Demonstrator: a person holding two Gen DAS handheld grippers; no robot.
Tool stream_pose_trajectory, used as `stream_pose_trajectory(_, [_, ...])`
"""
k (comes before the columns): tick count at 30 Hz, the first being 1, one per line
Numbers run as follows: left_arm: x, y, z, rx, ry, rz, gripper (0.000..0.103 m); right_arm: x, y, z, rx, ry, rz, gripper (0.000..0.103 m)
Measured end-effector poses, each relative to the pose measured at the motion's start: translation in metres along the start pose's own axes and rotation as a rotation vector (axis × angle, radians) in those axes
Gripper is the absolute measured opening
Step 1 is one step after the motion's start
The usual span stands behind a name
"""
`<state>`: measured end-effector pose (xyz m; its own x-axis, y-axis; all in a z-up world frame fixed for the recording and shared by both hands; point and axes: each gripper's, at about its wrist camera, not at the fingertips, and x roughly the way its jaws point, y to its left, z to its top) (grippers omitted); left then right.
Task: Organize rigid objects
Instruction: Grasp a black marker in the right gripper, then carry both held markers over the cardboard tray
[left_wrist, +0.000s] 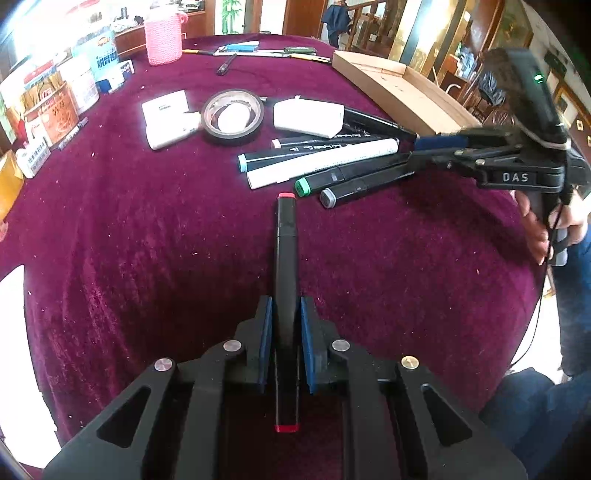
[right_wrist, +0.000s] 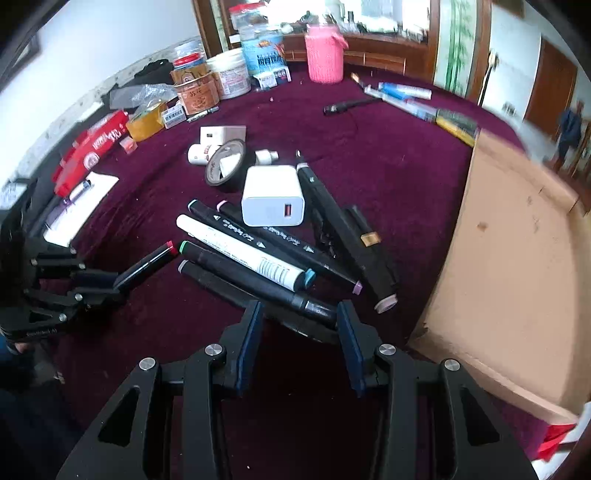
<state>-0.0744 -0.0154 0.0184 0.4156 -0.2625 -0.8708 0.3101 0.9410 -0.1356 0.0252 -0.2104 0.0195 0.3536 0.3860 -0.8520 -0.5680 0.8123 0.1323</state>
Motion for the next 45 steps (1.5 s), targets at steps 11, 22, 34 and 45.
stream_pose_trajectory(11, [0.005, 0.004, 0.013, -0.012, 0.001, 0.008, 0.013, 0.003, 0.049, -0.027, -0.087, 0.058, 0.148, 0.038])
stream_pose_trajectory(22, [0.01, -0.007, 0.016, 0.031, -0.019, 0.09, 0.012, 0.018, 0.089, -0.023, -0.201, 0.07, -0.046, 0.014])
stream_pose_trajectory(34, [-0.012, 0.011, 0.015, -0.094, -0.101, -0.012, 0.012, -0.003, 0.079, -0.028, -0.041, -0.026, 0.098, 0.013])
stream_pose_trajectory(45, [-0.029, -0.024, 0.054, -0.054, -0.193, -0.061, 0.012, -0.035, 0.038, -0.017, 0.144, -0.173, 0.129, 0.013])
